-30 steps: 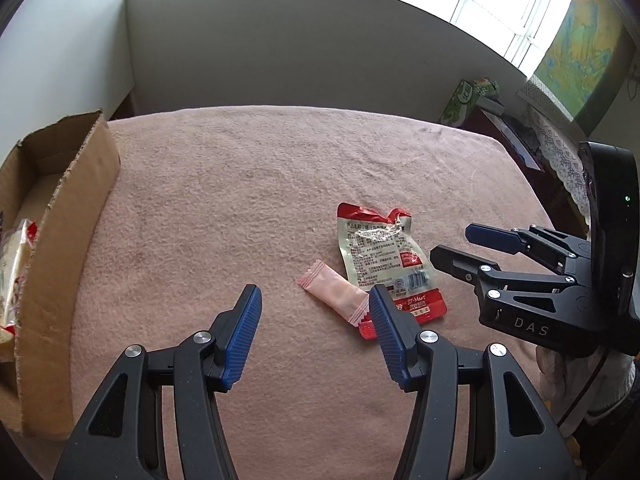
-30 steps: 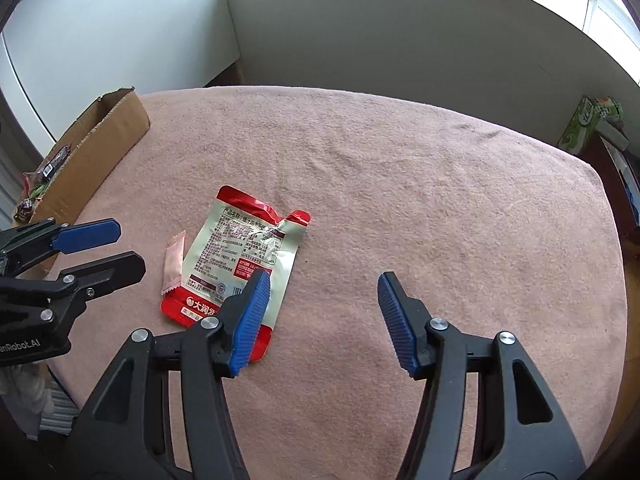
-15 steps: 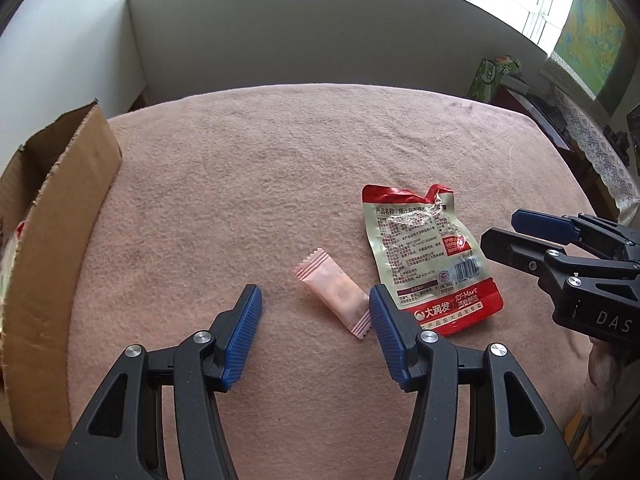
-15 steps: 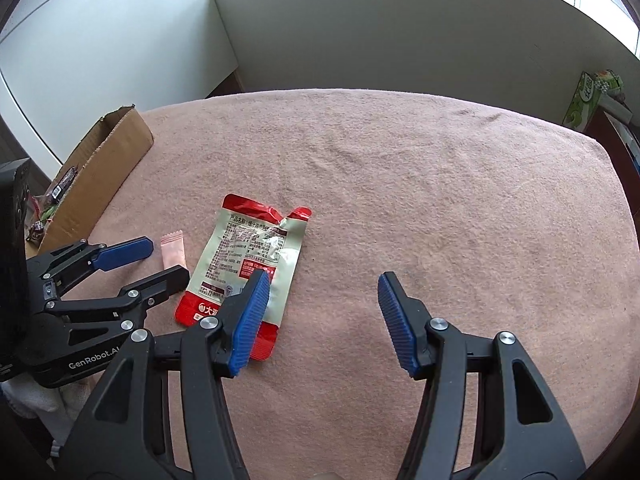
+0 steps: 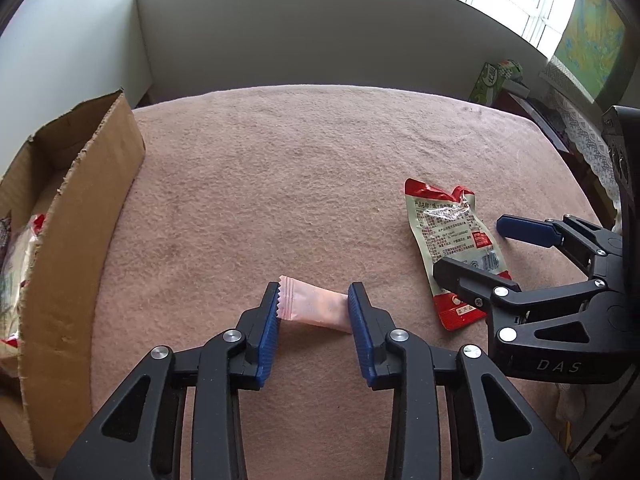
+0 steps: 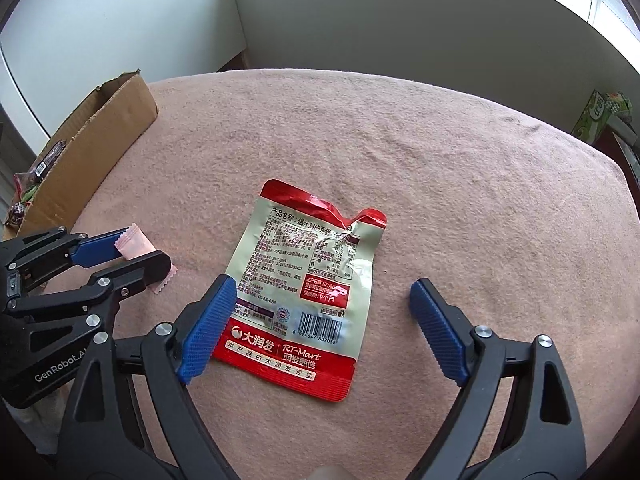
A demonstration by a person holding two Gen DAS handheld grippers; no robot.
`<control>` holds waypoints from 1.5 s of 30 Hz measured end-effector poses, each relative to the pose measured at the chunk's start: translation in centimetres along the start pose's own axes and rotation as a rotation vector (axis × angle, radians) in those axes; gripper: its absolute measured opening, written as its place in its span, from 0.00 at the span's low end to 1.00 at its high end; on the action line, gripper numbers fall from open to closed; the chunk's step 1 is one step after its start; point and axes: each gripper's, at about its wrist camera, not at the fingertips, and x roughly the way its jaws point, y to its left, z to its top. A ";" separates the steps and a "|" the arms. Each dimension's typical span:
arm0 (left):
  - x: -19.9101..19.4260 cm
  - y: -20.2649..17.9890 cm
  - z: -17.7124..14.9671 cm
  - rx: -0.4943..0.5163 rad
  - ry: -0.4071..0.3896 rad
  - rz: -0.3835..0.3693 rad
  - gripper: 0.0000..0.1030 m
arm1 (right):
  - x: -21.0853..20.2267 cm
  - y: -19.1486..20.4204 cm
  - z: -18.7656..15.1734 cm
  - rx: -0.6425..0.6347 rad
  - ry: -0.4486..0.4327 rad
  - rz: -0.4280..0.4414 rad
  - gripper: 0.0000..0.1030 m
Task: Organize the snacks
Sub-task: 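Close the left gripper on the pink candy while the right gripper grasps the red-white bag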
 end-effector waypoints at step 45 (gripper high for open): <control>0.0 0.5 0.2 0.016 0.043 -0.064 0.28 | 0.6 -0.5 0.7 -0.008 0.041 -0.036 0.94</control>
